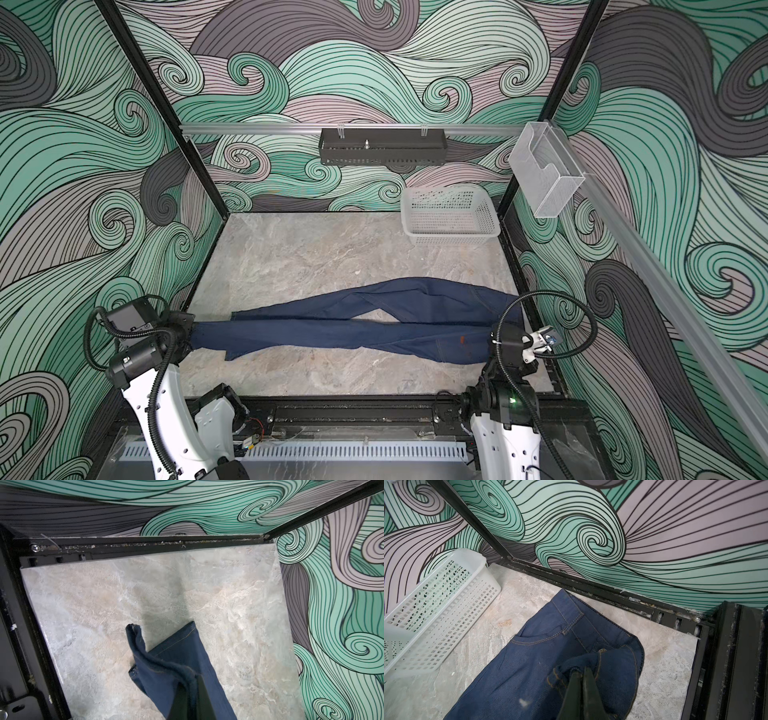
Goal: Fold and stack the trousers
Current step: Flatten out the trousers at the center of the table.
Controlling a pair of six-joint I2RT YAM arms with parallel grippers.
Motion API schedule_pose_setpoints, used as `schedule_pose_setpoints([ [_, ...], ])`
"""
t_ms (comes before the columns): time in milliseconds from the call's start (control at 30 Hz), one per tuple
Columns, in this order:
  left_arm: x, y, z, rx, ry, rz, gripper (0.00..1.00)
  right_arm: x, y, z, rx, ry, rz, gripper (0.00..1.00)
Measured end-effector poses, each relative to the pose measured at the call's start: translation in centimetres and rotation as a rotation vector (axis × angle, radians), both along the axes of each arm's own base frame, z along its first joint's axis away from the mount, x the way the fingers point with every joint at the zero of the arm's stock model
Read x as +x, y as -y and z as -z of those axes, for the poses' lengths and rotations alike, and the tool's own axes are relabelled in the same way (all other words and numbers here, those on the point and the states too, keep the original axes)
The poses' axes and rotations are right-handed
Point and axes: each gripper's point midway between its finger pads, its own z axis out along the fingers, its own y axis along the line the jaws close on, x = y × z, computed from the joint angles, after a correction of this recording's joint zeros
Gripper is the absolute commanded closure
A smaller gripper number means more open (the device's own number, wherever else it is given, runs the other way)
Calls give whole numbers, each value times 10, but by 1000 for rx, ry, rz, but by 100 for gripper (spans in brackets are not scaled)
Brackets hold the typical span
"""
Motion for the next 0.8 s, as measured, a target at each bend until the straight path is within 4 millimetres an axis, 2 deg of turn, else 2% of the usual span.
schedule_pose_setpoints([
  [67, 6, 1, -1, -19, 24, 4, 100, 5, -1, -1, 12, 14, 0, 100],
  [167, 26, 1, -10, -69, 91, 24, 100, 21, -3, -7, 39, 43, -15, 100],
  [300, 50, -3, -45, -89, 186, 45, 100, 43, -7, -29, 56, 90, -44, 100],
  [400, 47, -6, -72, -31, 229, 33, 100, 40, -6, -41, 47, 139, -40, 100],
  [467, 36, -7, -74, 7, 219, 7, 100, 31, -4, -43, 36, 155, -25, 100],
  [533, 22, -6, -61, 26, 180, -26, 100, 21, -2, -38, 26, 147, -7, 100],
  [633, 2, -4, -21, 2, 80, -73, 100, 8, 1, -22, 13, 91, 20, 100],
  [700, -7, -2, 11, -35, 1, -95, 98, 0, 4, -12, 3, 45, 38, 91],
  [800, -20, 2, 41, -77, -82, -119, 88, -7, 7, -5, -11, 2, 59, 73],
])
